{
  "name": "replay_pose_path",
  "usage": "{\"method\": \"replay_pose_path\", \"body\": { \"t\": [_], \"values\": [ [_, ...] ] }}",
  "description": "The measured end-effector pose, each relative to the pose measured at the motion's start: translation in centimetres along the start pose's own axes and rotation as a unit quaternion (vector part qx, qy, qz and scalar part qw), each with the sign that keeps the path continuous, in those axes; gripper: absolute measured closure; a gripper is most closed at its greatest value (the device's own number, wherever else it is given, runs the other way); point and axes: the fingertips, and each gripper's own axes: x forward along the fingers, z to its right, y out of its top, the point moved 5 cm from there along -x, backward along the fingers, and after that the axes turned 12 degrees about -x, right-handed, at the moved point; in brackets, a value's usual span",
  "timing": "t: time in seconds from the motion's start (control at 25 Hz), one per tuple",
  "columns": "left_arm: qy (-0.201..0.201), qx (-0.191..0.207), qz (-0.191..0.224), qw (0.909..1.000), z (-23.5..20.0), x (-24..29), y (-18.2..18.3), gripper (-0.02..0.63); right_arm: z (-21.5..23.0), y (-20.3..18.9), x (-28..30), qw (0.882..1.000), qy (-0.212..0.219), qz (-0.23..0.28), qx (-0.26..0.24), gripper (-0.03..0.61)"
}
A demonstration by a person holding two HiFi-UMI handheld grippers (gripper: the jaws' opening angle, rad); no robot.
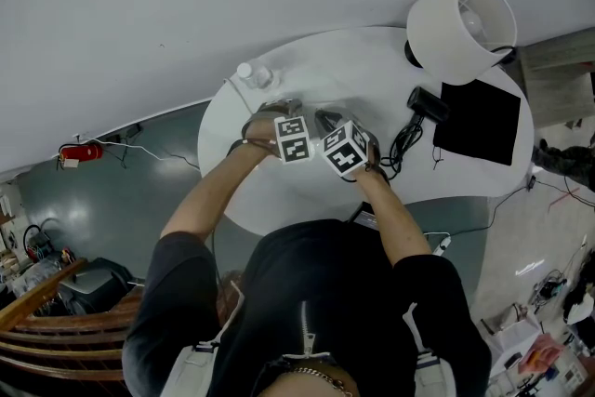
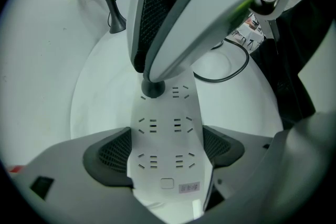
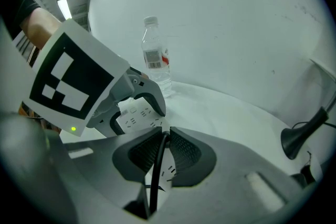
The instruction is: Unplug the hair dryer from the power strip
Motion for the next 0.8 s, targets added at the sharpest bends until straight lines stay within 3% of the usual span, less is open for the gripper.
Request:
{"method": "replay_pose_path", "body": {
  "t": [0.16,0.32,0.8],
  "values": [
    [0.001,0.0,-0.002,1.0,0.0,0.2,0.0,0.212,0.1,0.1,-0.4,1.0,-0.006,0.009,0.003,0.531],
    [0.002,0.002,-0.004,1.0,-0.2,0.3,0.1,0.212,1.8,2.3,-2.0,0.998,-0.046,0.036,-0.014,0.529],
    [0.011,-0.002,-0.008,0.9999,-0.2,0.3,0.2,0.21,2.1,0.9,-4.2,0.997,-0.032,0.062,0.036,0.525]
  ]
}}
